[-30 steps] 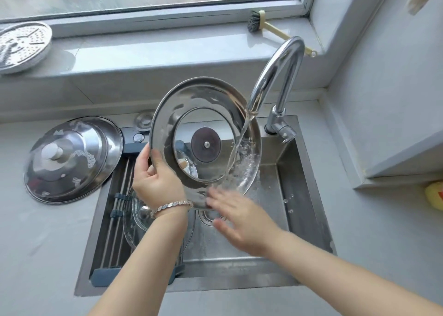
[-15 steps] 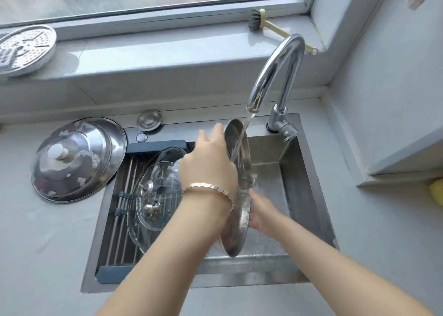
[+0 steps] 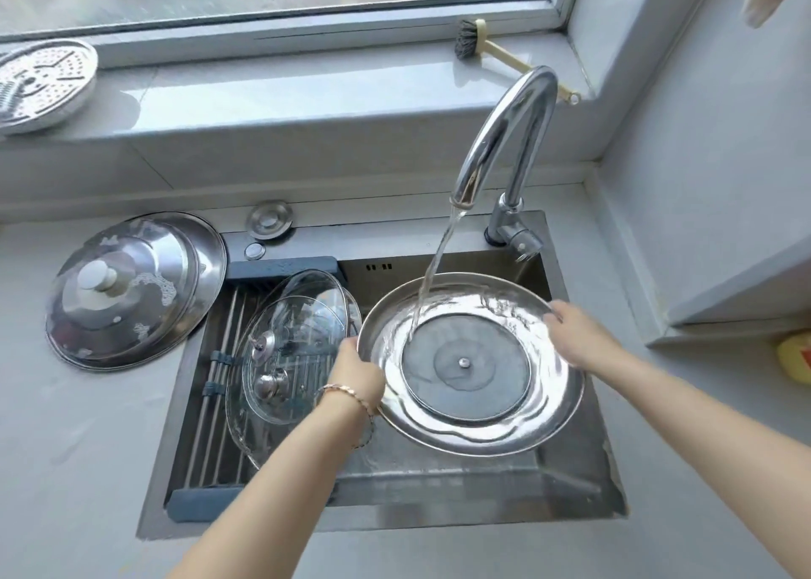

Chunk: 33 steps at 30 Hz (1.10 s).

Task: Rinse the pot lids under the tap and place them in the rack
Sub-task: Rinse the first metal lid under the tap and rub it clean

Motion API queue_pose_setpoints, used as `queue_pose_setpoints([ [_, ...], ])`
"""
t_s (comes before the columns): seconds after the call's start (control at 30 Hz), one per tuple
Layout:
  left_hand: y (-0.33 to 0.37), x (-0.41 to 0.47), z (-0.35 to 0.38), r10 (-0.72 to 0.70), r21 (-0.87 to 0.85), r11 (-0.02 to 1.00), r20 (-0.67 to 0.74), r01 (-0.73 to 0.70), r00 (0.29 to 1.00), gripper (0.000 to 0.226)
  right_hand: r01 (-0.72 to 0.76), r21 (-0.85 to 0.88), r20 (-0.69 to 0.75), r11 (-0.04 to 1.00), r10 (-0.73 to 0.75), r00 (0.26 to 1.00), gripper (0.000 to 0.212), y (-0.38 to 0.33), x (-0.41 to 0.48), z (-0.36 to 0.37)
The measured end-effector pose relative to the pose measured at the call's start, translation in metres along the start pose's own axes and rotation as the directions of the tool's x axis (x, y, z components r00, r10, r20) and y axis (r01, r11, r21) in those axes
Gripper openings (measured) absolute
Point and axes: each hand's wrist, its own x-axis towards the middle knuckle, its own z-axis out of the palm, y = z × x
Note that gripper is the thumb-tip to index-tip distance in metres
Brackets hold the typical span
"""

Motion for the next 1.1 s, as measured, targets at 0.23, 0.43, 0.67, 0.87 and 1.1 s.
queue_pose_setpoints([
  [0.23,-0.001,-0.002,0.02,-0.156,-0.354,0.919,0.08,0.174,0.985,0.011,0.259,-0.173,-0.275,0.95,-0.299,0.914,0.028,-0.032,-0.009,-0.049],
  [0.43,0.01,-0.005,-0.013,0.152,-0.245,0.952,-0.136,-0.182,0.979,0.02,0.339,0.151,-0.388,0.928,-0.26,0.884,0.028,-0.017,0.007,-0.017],
  [0.67,0.035,-0.04,-0.044,0.299,0.024,0.954,-0.104,-0.298,0.949,0.008,0.236,0.231,-0.043,0.944,-0.232,0.972,0.053,-0.03,-0.026,0.043],
  [0.87,0.046,-0.041,-0.032,0.023,-0.171,0.985,0.092,-0.007,0.995,0.004,0.62,0.257,0.307,0.741,-0.671,0.675,0.062,-0.061,-0.098,0.032],
  [1.1,0.056,-0.033,-0.006,0.142,-0.369,0.927,0.192,-0.063,0.971,0.021,0.64,0.217,-0.319,0.737,-0.567,0.76,0.031,-0.058,-0.078,0.019],
])
